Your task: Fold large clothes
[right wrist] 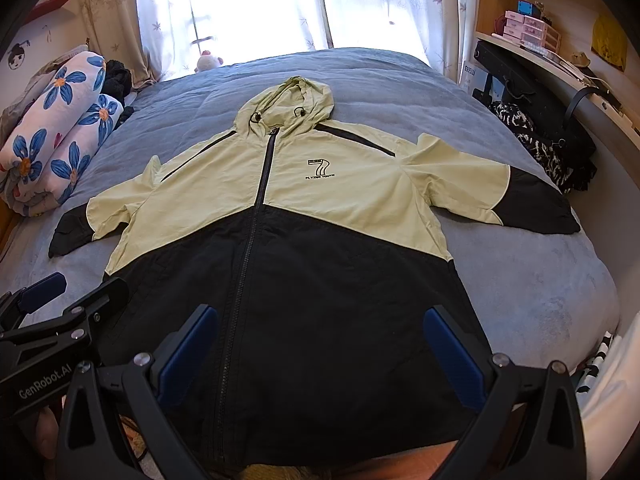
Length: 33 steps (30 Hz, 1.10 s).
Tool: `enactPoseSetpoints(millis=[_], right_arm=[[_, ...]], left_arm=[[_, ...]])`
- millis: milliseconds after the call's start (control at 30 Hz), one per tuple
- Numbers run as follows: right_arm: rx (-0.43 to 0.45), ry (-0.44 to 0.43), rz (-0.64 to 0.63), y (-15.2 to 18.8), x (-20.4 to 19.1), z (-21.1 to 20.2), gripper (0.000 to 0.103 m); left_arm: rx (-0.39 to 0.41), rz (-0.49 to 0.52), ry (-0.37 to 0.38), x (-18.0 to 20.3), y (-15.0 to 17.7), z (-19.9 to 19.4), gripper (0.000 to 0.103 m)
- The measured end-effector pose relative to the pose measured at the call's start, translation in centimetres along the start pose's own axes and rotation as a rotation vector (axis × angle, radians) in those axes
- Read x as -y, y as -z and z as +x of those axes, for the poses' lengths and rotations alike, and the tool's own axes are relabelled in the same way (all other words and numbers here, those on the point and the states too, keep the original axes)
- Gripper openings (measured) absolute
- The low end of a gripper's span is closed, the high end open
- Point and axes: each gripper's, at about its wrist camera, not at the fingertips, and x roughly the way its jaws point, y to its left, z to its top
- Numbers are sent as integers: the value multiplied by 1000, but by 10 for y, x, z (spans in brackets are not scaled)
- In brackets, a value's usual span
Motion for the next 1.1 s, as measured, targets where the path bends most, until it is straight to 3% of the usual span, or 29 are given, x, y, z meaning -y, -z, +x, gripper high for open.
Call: enactPoseSetpoints(millis=[767, 1100], right_arm=[[-3, -11, 13, 3, 4, 2, 103], [40, 11, 23, -7, 25, -3, 103]], left_arm=[[2, 8, -1, 2, 1, 0, 92], [19, 65, 0, 30, -8, -4, 93]])
